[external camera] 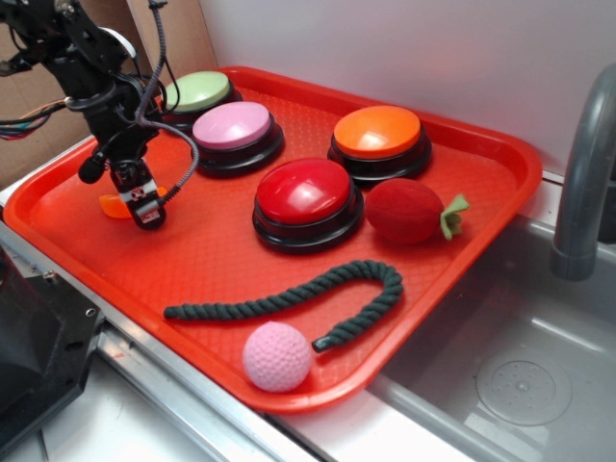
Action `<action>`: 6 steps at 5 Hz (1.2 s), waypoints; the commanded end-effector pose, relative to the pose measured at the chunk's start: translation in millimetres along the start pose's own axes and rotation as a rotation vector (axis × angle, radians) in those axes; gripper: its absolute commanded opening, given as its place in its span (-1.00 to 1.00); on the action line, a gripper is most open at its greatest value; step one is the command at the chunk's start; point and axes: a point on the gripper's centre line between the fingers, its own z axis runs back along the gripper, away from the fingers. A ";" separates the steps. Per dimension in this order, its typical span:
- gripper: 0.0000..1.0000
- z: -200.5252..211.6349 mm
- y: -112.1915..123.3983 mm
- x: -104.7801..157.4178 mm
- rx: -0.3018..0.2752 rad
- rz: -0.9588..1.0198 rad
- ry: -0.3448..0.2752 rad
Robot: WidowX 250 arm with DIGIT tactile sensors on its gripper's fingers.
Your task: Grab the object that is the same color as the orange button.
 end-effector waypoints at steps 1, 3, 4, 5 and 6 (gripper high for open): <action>-1.00 23.9 -0.5 7.3 0.027 0.061 -0.014; -1.00 73.6 -9.0 19.6 0.037 0.191 -0.002; -1.00 98.4 -23.9 31.5 0.011 0.263 0.009; -1.00 123.5 -44.5 46.5 -0.010 0.337 0.023; -1.00 140.9 -62.5 59.1 0.001 0.390 0.017</action>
